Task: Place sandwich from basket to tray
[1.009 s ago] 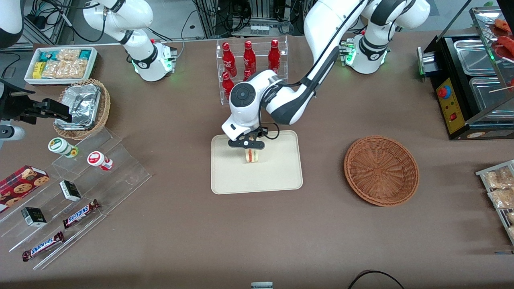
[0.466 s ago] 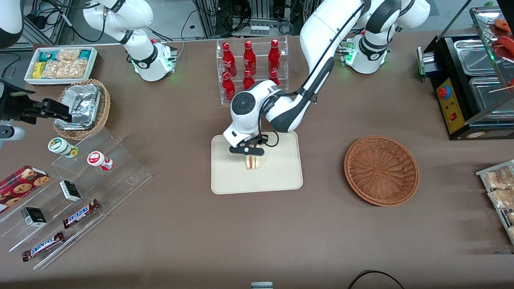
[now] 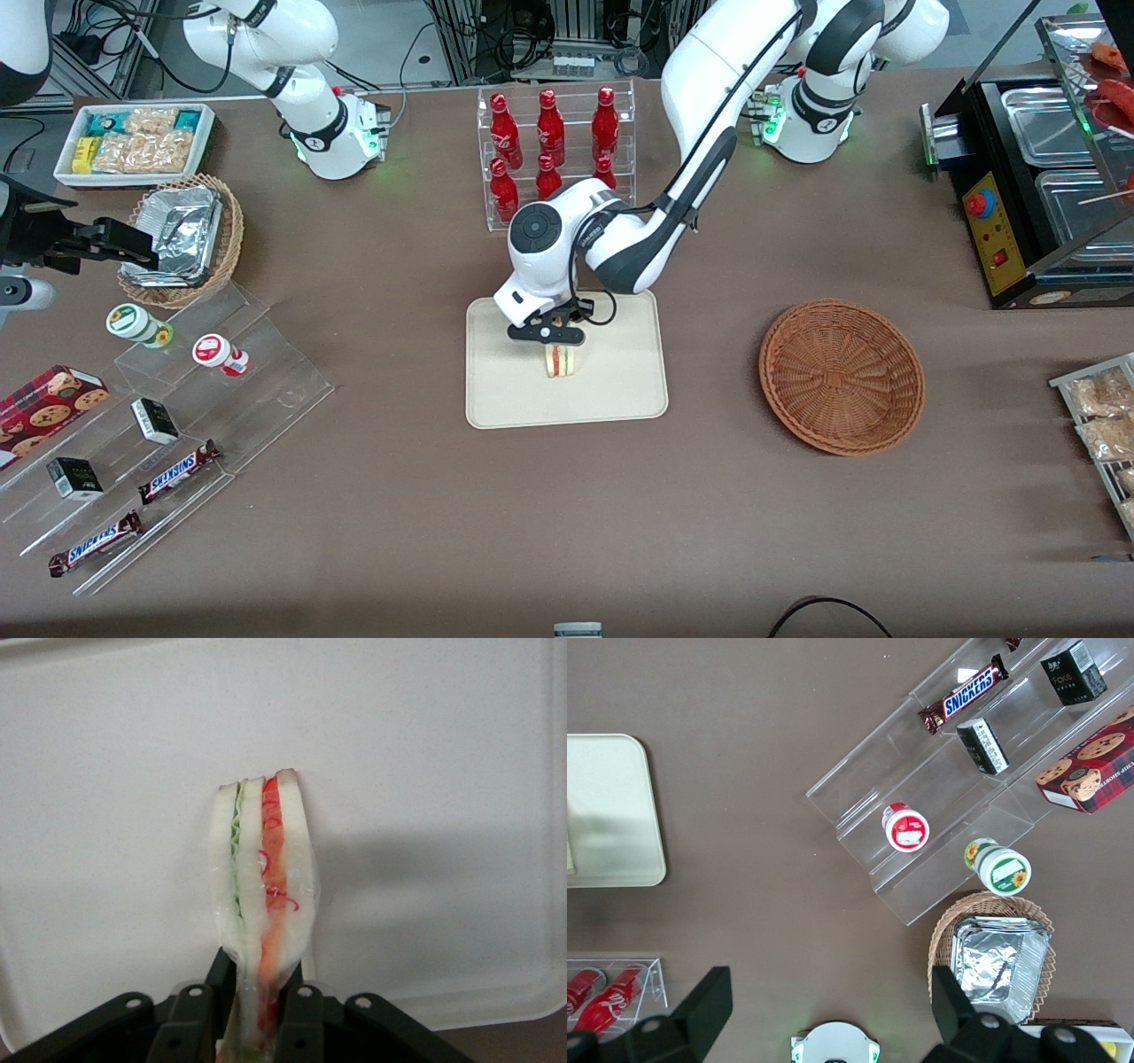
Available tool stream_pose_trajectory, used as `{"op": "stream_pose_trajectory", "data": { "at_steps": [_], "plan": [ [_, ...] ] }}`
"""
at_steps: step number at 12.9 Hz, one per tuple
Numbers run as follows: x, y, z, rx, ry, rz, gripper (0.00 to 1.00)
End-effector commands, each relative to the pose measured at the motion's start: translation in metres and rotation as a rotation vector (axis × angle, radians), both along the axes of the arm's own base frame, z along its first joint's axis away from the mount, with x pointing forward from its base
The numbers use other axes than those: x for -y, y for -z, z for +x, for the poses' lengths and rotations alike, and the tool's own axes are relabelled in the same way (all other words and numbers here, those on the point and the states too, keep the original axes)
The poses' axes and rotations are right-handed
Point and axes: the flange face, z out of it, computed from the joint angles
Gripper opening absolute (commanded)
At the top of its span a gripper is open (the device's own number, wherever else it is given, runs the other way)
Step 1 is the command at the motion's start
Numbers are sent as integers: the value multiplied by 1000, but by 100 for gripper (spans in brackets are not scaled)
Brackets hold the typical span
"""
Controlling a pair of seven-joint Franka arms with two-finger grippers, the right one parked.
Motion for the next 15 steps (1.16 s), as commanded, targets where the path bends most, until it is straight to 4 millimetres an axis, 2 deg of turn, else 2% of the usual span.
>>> {"op": "stream_pose_trajectory", "data": {
  "at_steps": [1, 2, 3, 5, 7, 8, 9, 11, 13, 15],
  "plan": [
    [5, -18, 5, 37, -48, -7, 100],
    [4, -26, 8, 44, -55, -13, 100],
    [2, -42, 11, 61, -59, -23, 100],
    [-5, -88, 14, 73, -74, -32, 100],
    [-33, -142, 31, 90, -123, -45, 100],
    [-50, -174, 38, 95, -151, -48, 100],
    [-78, -203, 50, 95, -193, -39, 100],
    [-130, -260, 61, 95, -262, -20, 100],
    [-186, -300, 73, 86, -329, 1, 100],
    [-231, -320, 79, 71, -362, 26, 100]
  ]
}}
